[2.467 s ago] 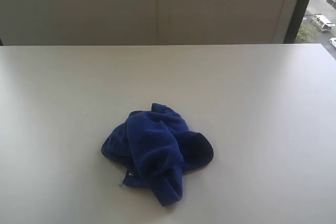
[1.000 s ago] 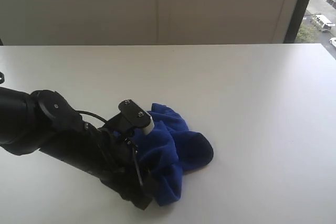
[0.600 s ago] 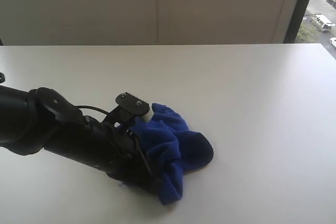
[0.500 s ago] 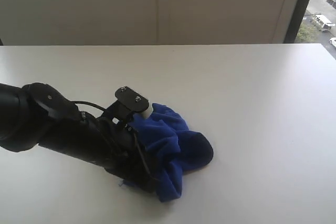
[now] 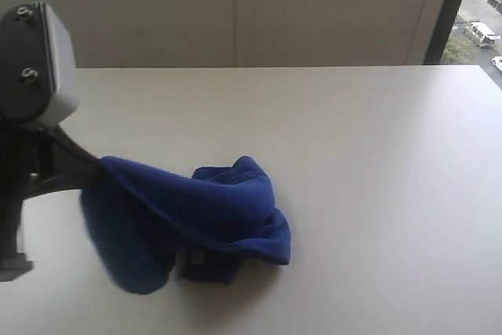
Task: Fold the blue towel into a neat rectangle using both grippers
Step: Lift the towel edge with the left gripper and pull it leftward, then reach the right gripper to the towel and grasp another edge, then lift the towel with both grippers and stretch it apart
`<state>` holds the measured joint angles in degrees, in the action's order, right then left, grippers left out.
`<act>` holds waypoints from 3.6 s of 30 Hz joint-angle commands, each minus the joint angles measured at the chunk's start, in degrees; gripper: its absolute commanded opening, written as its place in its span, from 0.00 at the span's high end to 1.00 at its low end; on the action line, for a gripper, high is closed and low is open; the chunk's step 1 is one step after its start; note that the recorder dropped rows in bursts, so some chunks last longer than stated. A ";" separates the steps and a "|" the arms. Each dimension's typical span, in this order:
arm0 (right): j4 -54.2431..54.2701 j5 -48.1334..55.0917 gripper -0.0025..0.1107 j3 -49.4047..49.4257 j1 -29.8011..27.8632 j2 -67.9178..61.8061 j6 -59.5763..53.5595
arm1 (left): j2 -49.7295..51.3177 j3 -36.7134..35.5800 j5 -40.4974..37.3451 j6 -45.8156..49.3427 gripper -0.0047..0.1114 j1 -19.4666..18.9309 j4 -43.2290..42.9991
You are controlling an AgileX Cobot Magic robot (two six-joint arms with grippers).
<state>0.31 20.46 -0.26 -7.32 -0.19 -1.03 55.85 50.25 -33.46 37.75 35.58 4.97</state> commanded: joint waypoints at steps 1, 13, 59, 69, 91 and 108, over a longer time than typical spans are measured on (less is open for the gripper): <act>0.10 -0.45 0.98 0.26 0.41 0.19 -0.39 | -2.13 1.13 -8.70 -3.94 0.96 -1.42 -10.43; -7.75 -1.68 0.98 0.26 0.41 0.19 -2.88 | -8.16 1.24 -6.87 -2.54 0.96 -1.42 -13.56; 5.53 -17.87 0.98 -29.84 52.33 -75.30 -4.80 | -10.21 -4.86 1.99 -4.80 0.96 -1.42 -12.65; 5.10 -34.48 0.60 -29.97 64.04 -87.00 -10.55 | -10.53 -4.86 3.85 -4.98 0.96 -1.42 -12.73; 57.61 -41.72 0.63 -37.71 64.46 -100.91 -59.42 | -10.53 -4.86 3.45 -6.10 0.96 -1.42 -12.73; 93.34 -72.87 0.98 -37.71 64.46 -99.71 -92.13 | -15.82 -4.96 3.28 -6.10 0.96 -1.42 -14.49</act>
<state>89.34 -42.64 -38.12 57.16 -101.13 -87.09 41.45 45.70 -29.83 32.25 34.16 -8.49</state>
